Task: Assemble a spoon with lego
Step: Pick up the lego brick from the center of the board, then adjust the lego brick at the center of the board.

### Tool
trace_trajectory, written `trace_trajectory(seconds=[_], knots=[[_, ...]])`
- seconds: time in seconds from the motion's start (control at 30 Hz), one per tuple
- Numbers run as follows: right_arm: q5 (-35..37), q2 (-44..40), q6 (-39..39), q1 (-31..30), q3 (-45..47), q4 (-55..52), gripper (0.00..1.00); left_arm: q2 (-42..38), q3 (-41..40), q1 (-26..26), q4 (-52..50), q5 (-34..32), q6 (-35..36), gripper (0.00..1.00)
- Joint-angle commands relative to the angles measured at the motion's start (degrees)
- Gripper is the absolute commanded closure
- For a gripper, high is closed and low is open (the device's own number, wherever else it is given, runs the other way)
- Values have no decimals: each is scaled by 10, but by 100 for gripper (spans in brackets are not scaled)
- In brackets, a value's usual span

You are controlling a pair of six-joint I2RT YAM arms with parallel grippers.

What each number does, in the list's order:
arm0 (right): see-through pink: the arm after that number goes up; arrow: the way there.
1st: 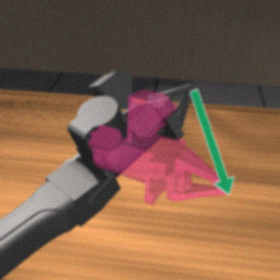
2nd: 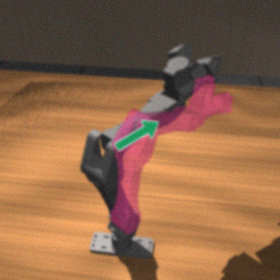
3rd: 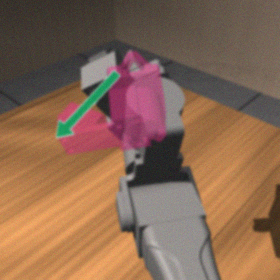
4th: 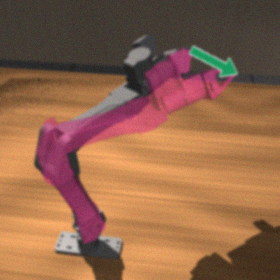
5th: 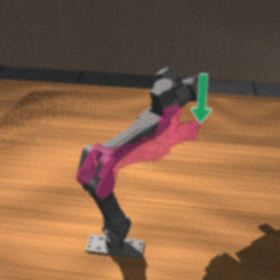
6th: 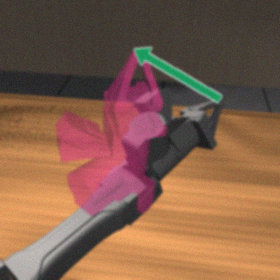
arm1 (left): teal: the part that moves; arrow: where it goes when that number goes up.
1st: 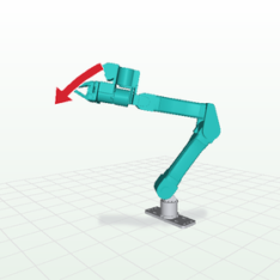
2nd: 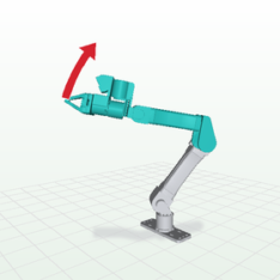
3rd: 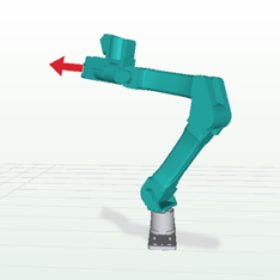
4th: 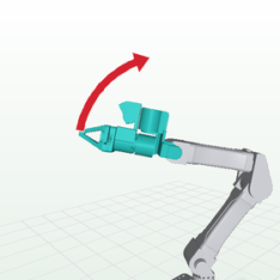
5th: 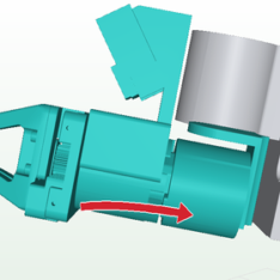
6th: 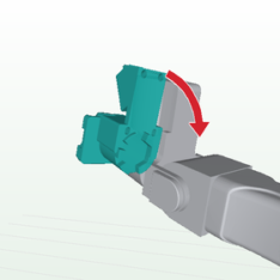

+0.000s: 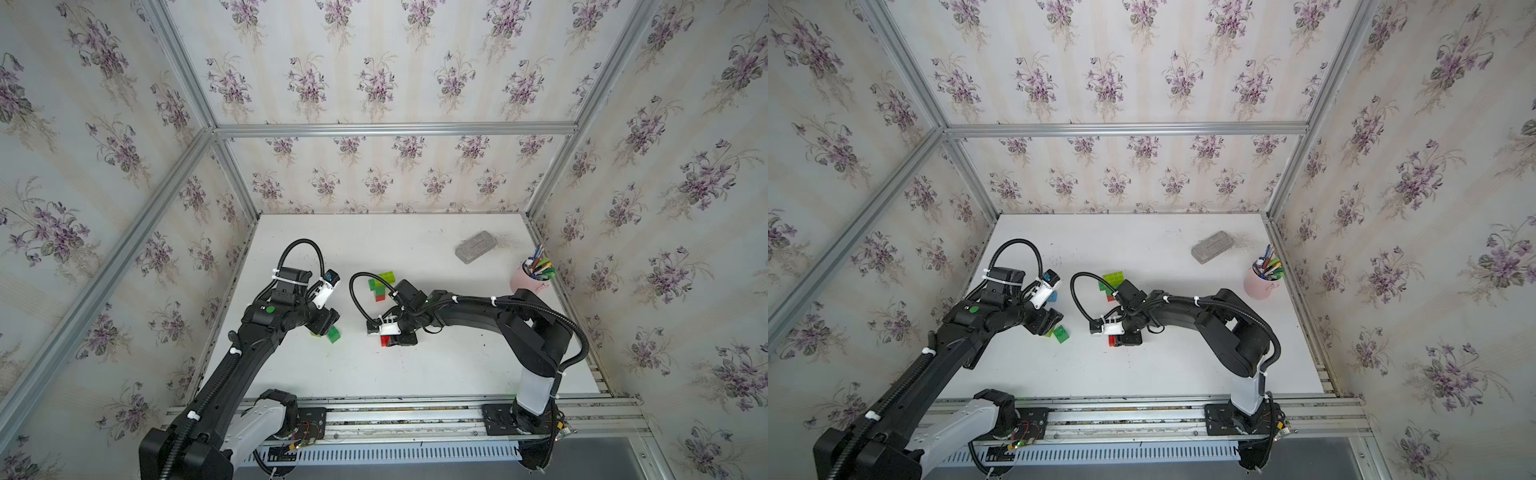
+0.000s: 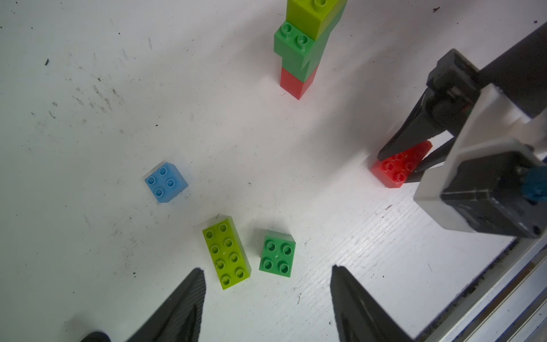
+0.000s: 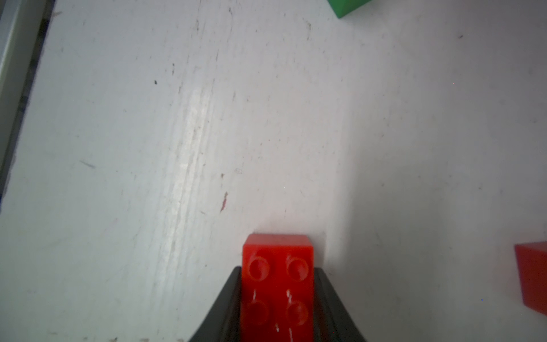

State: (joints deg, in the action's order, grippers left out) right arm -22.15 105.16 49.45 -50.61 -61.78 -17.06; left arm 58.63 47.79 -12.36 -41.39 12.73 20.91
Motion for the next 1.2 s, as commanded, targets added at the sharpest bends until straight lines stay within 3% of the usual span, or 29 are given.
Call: trace_trajectory(seconds=[0.0,0.27,0.53,0.87,1.17], knots=[[-14,-32,-8,14,-1,-12,70,16,7,-1,5,22,-1,30],[3,-134,-6,87,-4,-76,70,96,37,-46,45,12,-12,23],[17,-172,-4,159,-14,-91,70,213,86,-111,108,-18,-32,17],[24,-169,-2,173,-31,-97,70,349,175,-122,141,-49,-59,13],[24,-167,-1,177,-38,-106,70,398,208,-116,142,-82,-59,12]])
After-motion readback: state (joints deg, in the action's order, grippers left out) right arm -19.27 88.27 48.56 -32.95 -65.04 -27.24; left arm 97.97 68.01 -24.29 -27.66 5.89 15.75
